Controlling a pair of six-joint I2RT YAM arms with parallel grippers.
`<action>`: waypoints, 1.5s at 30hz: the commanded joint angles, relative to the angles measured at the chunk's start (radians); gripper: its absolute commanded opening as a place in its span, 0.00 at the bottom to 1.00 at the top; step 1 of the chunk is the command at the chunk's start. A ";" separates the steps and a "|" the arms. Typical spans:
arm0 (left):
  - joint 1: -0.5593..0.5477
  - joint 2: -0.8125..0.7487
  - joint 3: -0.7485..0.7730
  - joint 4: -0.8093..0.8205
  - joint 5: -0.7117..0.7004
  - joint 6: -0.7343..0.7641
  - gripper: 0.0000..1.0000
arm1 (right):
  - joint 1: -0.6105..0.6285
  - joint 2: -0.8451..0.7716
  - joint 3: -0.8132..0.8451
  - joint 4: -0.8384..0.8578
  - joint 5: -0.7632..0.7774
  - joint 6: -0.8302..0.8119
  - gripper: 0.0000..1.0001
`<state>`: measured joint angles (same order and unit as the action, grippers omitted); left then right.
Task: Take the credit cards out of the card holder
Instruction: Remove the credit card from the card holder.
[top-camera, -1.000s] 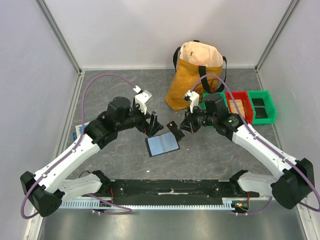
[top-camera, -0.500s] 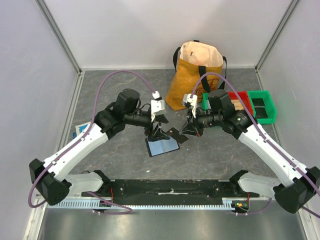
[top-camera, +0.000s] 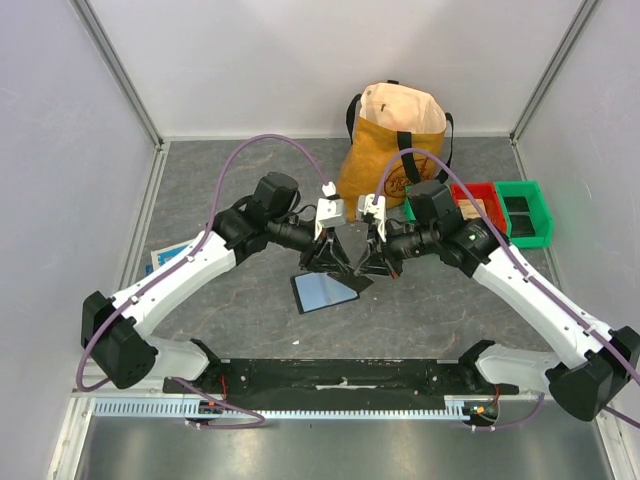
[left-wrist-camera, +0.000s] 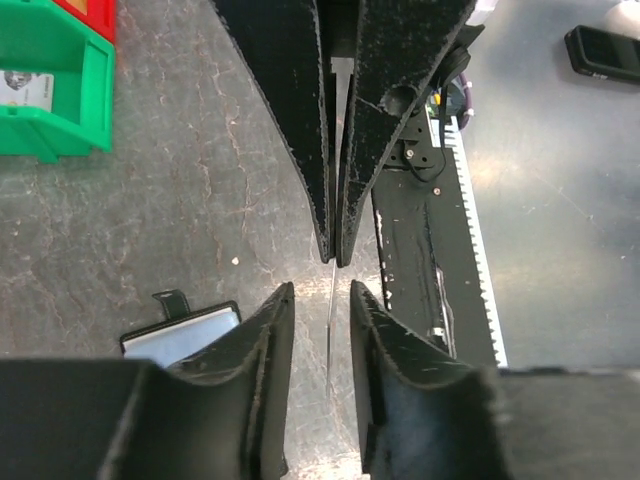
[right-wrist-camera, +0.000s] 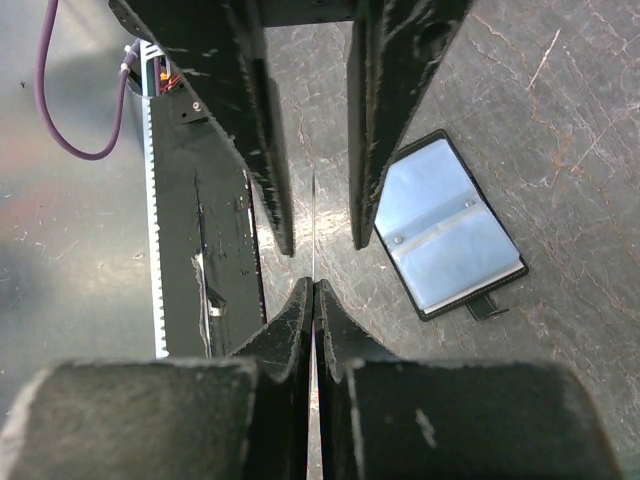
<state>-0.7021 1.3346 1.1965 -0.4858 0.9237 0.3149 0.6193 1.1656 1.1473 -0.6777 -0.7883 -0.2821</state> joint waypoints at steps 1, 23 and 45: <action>-0.002 0.012 0.038 0.000 0.050 0.006 0.23 | 0.008 0.012 0.046 -0.008 -0.005 -0.019 0.06; 0.010 -0.386 -0.449 0.716 -0.692 -0.857 0.02 | -0.043 -0.388 -0.631 1.244 0.457 1.019 0.82; -0.112 -0.348 -0.739 1.409 -1.019 -1.429 0.02 | 0.188 -0.179 -0.874 1.908 0.853 1.149 0.73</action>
<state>-0.8009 0.9707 0.4614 0.7761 -0.0265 -1.0573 0.7982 0.9527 0.2531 1.1007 -0.0124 0.8696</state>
